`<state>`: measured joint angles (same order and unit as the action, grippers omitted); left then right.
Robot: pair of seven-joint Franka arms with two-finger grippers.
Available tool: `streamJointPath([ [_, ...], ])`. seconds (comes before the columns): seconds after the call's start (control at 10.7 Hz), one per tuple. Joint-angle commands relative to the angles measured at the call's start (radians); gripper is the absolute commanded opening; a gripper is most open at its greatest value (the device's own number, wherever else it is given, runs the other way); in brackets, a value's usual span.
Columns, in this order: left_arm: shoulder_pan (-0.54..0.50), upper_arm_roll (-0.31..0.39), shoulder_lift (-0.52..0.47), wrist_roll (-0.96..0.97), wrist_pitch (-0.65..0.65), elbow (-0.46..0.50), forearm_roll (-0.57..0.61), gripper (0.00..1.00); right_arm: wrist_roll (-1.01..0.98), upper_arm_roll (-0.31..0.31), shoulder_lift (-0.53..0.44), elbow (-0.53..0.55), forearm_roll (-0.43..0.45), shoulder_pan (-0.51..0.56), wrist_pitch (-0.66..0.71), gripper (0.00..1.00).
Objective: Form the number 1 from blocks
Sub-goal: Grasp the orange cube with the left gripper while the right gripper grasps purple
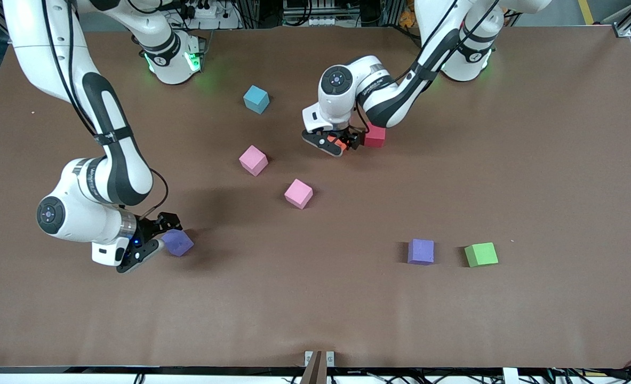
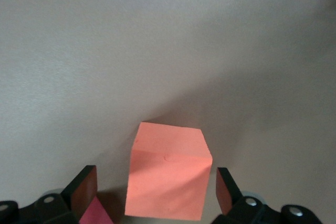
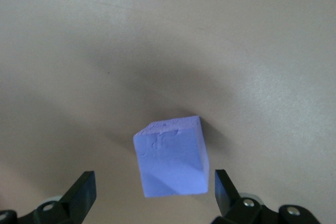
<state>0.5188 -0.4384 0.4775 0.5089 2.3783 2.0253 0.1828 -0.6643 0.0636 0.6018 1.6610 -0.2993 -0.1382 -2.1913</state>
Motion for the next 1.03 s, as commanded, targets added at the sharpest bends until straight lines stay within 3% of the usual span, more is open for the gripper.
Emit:
streamJointPath([
  [0.0,0.030,0.015,0.018,0.019,0.009,-0.014,0.029,1.00,-0.020,0.002,0.047,-0.024,-0.018,-0.007,-0.059,1.00],
  [0.28,0.035,0.027,0.036,0.020,0.010,-0.014,0.074,0.99,-0.018,0.004,0.053,-0.024,-0.020,-0.008,-0.059,1.00],
  [0.37,0.036,0.033,0.045,0.020,0.018,-0.014,0.079,0.89,-0.018,0.004,0.055,-0.024,-0.023,-0.014,-0.061,1.00],
  [0.47,0.041,0.036,0.053,0.020,0.030,-0.016,0.079,0.70,-0.020,0.004,0.055,-0.024,-0.023,-0.017,-0.059,1.00],
  [0.66,0.043,0.040,0.050,0.037,0.030,-0.017,0.076,0.15,-0.021,0.004,0.061,-0.023,-0.023,-0.023,-0.061,1.00],
  [0.75,0.053,0.038,0.044,0.090,0.030,-0.019,0.067,0.00,-0.024,0.004,0.062,-0.020,-0.021,-0.024,-0.062,1.00],
  [0.94,0.084,0.027,0.027,0.306,0.018,-0.016,0.066,0.00,-0.031,0.004,0.067,-0.010,-0.018,-0.026,-0.100,1.00],
])
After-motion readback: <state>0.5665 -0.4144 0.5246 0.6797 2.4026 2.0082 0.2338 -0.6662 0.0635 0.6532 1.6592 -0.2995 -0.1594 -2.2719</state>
